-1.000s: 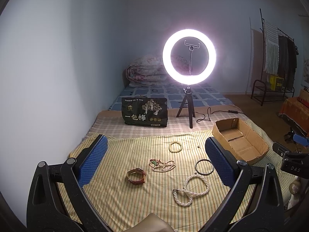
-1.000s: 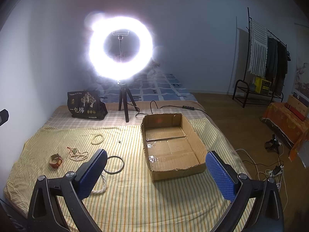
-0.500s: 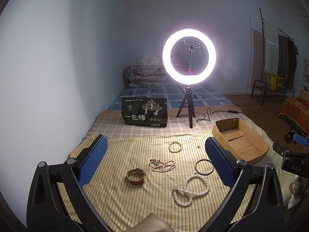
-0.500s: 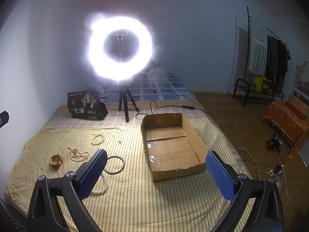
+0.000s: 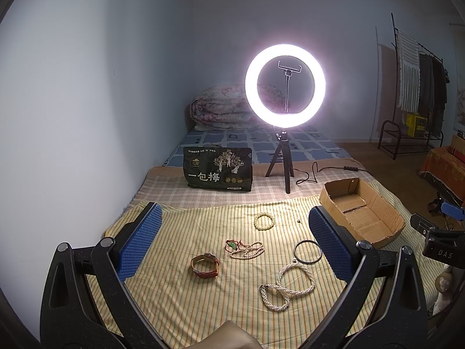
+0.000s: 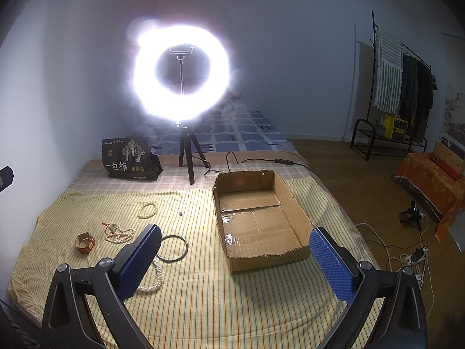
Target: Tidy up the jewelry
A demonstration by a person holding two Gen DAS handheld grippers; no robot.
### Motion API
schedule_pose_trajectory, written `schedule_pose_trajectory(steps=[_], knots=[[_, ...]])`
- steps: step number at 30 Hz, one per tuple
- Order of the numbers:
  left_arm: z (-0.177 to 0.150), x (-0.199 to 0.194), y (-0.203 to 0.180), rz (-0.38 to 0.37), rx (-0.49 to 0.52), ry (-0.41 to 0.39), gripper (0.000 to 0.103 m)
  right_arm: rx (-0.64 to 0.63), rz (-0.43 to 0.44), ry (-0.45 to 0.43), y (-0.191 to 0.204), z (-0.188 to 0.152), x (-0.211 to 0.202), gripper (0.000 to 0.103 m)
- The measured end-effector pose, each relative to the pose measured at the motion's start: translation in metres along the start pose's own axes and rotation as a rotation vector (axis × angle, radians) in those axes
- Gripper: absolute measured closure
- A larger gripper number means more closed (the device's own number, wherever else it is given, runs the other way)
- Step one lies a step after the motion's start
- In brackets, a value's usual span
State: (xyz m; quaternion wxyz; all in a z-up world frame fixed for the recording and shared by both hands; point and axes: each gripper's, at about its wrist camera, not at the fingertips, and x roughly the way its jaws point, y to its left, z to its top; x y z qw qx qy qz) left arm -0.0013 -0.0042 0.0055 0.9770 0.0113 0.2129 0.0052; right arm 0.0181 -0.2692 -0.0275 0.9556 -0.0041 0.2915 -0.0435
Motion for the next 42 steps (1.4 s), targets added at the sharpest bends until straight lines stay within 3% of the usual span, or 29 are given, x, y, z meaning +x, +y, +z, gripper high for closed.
schedule_pose_trajectory(steps=[22,42], knots=[[-0.005,0.010,-0.001,0.003,0.013,0.032,0.000,-0.011,0.008,0.019,0.007,-0.001,0.007,0.000],[-0.026,0.076,0.026,0.053,-0.003,0.228,0.000,-0.039,0.013,0.079,0.023,-0.003,0.033,0.000]])
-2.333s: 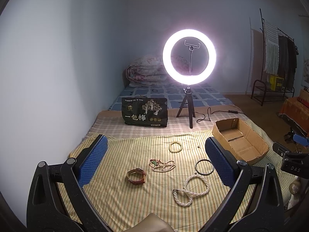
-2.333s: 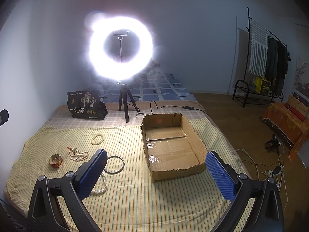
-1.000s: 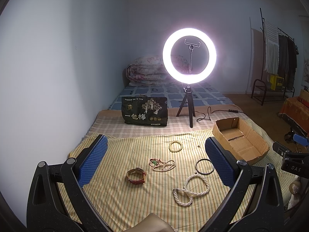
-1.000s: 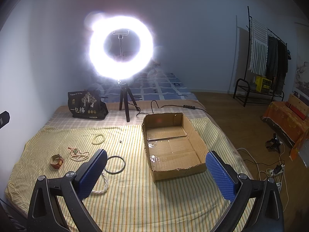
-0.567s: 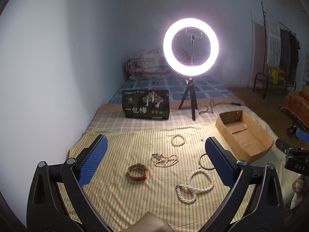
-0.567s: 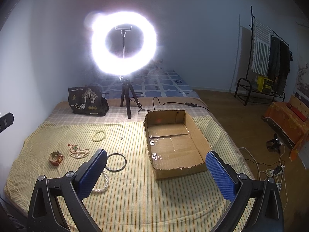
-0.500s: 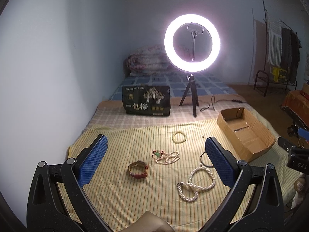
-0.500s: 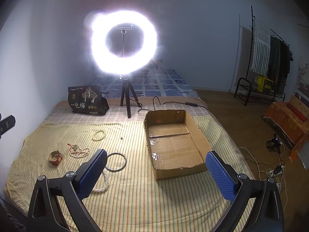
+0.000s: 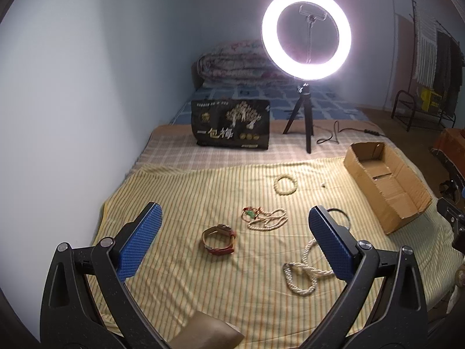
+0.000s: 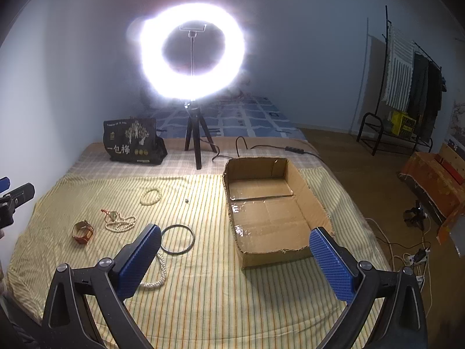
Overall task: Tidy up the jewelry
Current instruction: 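Lower the left tool toward the brown watch while the right tool approaches the pearl necklace, then close the left gripper on the brown watch while the right gripper closes on the pearl necklace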
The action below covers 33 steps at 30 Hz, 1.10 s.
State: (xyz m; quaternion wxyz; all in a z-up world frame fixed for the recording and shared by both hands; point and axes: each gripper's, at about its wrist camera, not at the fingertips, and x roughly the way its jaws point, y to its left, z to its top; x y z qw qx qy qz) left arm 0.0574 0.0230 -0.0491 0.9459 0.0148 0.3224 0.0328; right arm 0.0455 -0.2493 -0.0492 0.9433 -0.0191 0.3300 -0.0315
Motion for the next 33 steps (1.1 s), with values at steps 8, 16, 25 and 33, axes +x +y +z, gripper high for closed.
schedule_pose_trajectory(steps=[8,16,25,33], knots=[[0.002,0.040,0.044,0.023,-0.021,0.098,0.000,-0.040,0.114,0.080,0.008,-0.011,0.037,0.000],[-0.016,0.089,0.079,-0.034,-0.146,0.262,0.011,-0.191,0.197,0.246,0.045,-0.025,0.085,0.003],[-0.039,0.147,0.082,-0.080,-0.223,0.458,0.046,-0.224,0.328,0.476,0.070,-0.045,0.145,0.025],[-0.049,0.178,0.079,-0.103,-0.274,0.541,0.054,-0.219,0.351,0.573,0.081,-0.055,0.174,0.045]])
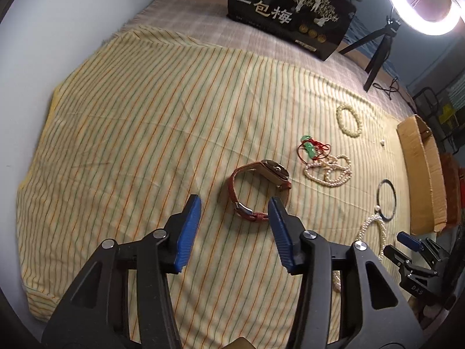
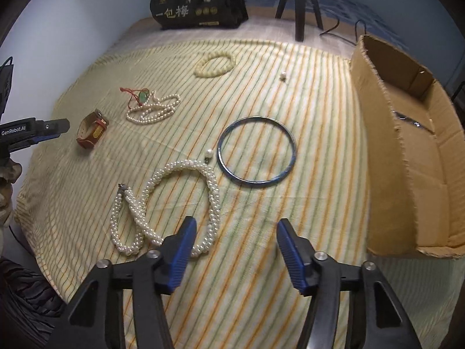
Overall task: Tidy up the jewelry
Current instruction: 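Close the left gripper on the brown watch while the right gripper closes on the pearl necklace, then lift the watch with the left tool while the right tool carries the pearls toward the box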
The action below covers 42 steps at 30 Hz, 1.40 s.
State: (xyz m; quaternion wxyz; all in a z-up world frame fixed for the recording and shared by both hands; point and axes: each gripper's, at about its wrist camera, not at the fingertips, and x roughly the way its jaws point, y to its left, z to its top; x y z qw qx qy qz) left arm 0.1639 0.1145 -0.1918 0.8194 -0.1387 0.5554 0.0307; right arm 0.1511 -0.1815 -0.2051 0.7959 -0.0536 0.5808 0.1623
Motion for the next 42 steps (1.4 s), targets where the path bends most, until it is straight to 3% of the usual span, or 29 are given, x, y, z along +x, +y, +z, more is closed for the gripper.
schedule_pose_trajectory(steps=[17,21,25,31,42], knots=[[0.007,0.046,0.004,0.032,-0.027,0.076,0.067,-0.063,-0.040,0.020,0.015,0.013,0.023,0.061],[0.007,0.046,0.003,0.043,-0.019,0.068,0.072,-0.117,-0.056,0.012,0.025,0.012,0.022,0.077],[0.007,0.045,0.001,0.044,-0.008,0.060,0.092,-0.132,-0.037,0.005,0.028,0.011,0.018,0.097],[0.006,0.040,-0.005,0.037,0.008,0.041,0.099,-0.104,0.021,-0.024,0.027,0.010,0.005,0.097],[0.005,0.006,-0.011,-0.025,0.009,-0.032,0.099,-0.089,0.094,-0.137,0.036,0.021,-0.035,0.097]])
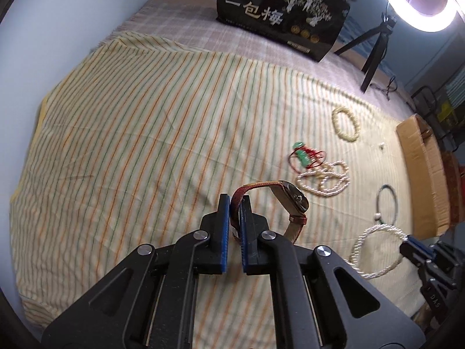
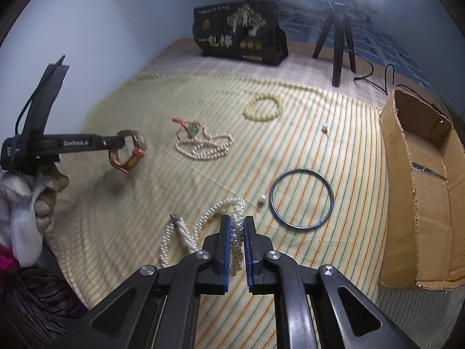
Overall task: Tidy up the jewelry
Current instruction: 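Lift the watch with the left tool while the right tool carries the pearls toward the box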
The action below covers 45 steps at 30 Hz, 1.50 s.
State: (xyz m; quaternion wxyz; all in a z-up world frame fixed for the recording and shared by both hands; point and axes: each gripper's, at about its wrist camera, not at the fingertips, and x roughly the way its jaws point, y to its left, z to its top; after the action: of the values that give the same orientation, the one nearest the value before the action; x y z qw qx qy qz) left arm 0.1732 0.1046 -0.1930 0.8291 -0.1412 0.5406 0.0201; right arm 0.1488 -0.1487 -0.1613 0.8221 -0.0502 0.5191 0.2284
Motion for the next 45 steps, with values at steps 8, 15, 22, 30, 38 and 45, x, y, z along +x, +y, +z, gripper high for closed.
schedule_pose_trajectory(steps=[8,15,22,30,38,45], knots=[[0.006,-0.029,-0.016,-0.027,0.040,-0.086,0.099,0.016,0.022,-0.087,-0.001,0.012,-0.026,0.098],[0.010,-0.049,-0.039,-0.069,0.066,-0.136,0.099,0.022,0.048,-0.168,0.002,0.019,-0.059,0.098],[0.013,-0.068,-0.064,-0.116,0.093,-0.173,0.099,0.026,0.045,-0.250,0.001,0.028,-0.088,0.098],[0.012,-0.081,-0.096,-0.165,0.128,-0.195,0.099,0.094,0.016,-0.358,-0.025,0.042,-0.123,0.098],[0.015,-0.089,-0.134,-0.220,0.170,-0.215,0.099,0.169,-0.031,-0.462,-0.063,0.051,-0.161,0.098],[0.011,-0.086,-0.177,-0.273,0.217,-0.202,0.099,0.227,-0.103,-0.508,-0.098,0.046,-0.185,0.098]])
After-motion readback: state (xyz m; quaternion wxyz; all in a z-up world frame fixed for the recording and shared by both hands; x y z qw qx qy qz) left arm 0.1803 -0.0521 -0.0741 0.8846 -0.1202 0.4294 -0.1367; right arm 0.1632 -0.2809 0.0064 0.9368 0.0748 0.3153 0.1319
